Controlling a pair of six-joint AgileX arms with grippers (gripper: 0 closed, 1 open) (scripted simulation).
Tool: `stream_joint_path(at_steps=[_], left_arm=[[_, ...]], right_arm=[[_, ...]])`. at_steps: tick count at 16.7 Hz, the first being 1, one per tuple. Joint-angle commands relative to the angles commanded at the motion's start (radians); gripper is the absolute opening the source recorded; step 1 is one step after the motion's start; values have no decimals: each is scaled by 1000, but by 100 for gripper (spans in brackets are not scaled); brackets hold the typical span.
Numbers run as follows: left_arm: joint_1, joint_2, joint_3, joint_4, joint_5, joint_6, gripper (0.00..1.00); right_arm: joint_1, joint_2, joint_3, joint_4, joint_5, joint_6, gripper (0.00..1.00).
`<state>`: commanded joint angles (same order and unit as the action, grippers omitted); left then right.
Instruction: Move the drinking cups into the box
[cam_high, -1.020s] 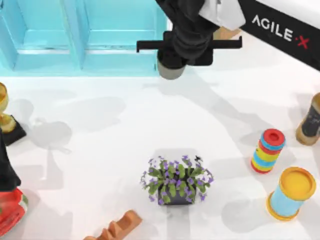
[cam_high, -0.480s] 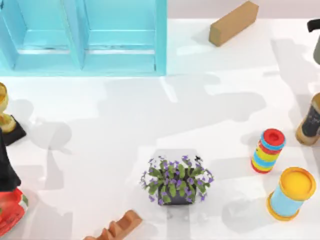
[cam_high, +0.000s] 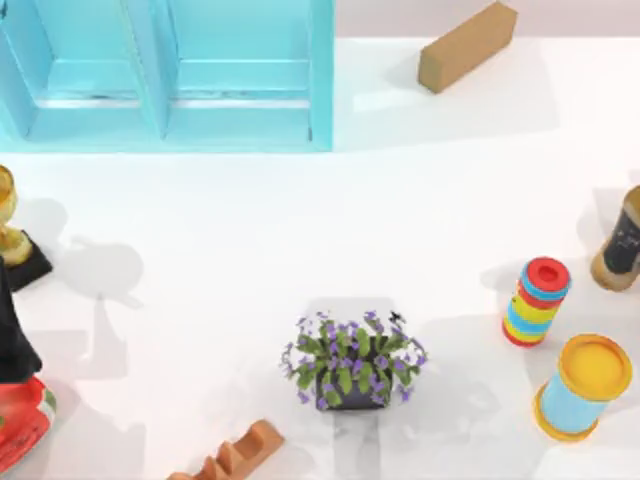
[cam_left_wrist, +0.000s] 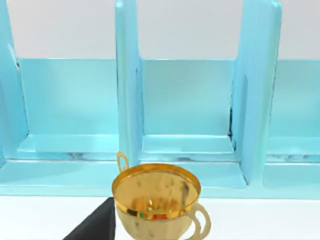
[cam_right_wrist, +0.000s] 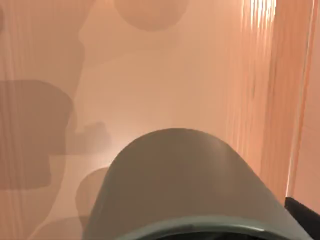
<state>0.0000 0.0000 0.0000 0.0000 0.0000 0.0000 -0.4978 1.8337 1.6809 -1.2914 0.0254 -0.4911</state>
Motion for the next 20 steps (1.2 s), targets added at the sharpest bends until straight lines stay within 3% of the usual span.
stream_joint_path(at_steps=[7,20], left_arm=[[0,0,0,0,0,0,100],[0,0,0,0,0,0,100]], right_arm=[[-26,-16,-30,-20,-25,-31,0],[-6,-11,-272,229,-26,-9,0]])
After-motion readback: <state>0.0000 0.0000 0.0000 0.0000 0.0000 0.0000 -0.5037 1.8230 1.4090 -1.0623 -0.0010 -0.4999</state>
